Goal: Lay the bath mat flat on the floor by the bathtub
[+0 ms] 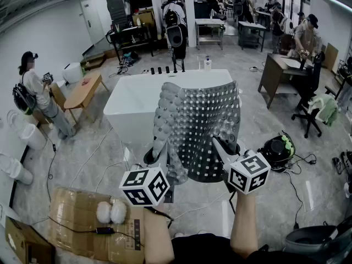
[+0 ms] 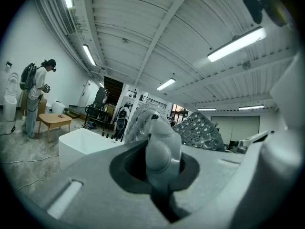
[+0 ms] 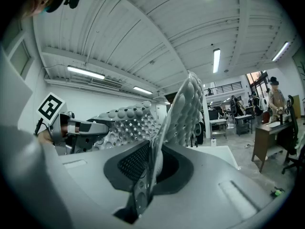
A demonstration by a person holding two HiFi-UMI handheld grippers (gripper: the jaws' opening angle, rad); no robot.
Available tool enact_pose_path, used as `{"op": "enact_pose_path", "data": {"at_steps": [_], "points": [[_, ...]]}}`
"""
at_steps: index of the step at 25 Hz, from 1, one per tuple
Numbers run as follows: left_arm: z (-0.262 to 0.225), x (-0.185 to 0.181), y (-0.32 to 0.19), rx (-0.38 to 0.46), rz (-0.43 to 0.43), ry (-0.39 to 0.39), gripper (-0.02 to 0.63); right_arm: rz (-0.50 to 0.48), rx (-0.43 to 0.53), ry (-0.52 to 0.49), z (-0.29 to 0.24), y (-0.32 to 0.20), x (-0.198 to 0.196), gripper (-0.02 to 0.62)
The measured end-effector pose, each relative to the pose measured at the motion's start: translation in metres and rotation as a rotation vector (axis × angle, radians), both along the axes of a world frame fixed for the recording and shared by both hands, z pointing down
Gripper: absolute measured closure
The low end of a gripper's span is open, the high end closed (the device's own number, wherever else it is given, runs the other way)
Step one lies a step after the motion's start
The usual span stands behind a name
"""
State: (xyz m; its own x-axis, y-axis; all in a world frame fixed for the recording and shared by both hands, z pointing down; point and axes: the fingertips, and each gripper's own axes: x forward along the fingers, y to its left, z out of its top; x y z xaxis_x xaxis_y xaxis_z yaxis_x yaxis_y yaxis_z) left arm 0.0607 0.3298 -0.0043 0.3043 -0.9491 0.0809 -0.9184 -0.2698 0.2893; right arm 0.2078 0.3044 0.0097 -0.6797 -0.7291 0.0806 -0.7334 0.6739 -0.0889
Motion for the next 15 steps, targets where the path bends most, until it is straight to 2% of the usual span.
{"op": "enact_pose_path", "data": {"at_steps": [12, 15], "points": [[-0.021, 0.003, -0.002, 0.084, 0.020, 0.029, 0.586, 0.047, 0.062, 0.021, -0.015, -0.003, 0.015, 0.572], [-0.027, 0.018, -0.004, 0.088, 0.022, 0.029, 0.586, 0.049, 0.072, 0.014, -0.023, -0.002, 0.032, 0.572]]}}
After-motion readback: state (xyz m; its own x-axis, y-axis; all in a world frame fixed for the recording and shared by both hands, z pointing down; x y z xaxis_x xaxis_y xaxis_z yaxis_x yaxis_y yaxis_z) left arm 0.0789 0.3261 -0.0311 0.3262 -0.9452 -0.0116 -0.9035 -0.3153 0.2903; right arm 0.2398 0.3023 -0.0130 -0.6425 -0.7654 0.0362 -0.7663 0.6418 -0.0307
